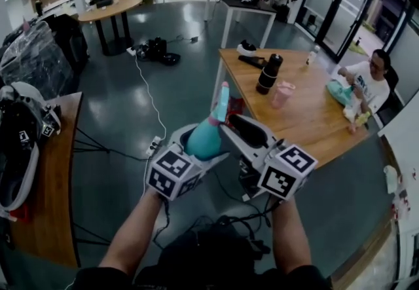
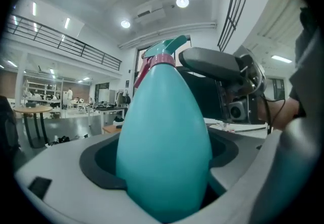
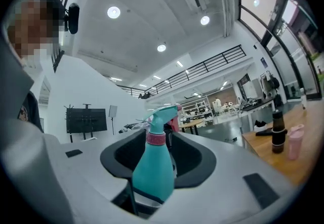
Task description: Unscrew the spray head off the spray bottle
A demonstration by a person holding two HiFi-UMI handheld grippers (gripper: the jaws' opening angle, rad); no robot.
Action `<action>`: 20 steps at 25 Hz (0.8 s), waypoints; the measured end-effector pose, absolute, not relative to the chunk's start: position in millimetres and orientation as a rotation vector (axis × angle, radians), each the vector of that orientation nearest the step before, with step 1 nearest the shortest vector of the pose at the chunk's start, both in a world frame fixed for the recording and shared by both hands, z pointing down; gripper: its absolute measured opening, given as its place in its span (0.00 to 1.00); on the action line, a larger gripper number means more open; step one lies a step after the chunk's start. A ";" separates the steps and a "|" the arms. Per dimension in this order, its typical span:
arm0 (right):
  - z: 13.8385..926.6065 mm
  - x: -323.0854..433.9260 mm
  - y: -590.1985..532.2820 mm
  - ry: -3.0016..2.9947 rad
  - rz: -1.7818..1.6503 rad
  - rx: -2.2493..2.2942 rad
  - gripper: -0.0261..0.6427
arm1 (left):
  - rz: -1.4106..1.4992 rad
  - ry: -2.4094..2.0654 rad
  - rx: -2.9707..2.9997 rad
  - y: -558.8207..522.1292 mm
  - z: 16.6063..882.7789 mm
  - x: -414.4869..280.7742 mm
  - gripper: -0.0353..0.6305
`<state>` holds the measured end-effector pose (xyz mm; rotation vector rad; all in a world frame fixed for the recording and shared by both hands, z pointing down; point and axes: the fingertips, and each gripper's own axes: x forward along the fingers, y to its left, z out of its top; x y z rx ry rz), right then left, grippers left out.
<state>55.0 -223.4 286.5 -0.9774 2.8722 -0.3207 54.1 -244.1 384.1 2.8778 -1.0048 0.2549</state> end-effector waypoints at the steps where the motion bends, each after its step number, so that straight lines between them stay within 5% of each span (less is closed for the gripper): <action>1: 287.1 52.8 -223.7 2.870 -0.336 -0.978 0.30 | 0.265 -1.026 2.876 -245.3 385.0 53.8 0.72; 20: 290.4 40.7 -217.9 2.924 -0.316 -0.799 0.25 | 0.264 -0.756 2.959 -226.2 385.9 62.9 0.72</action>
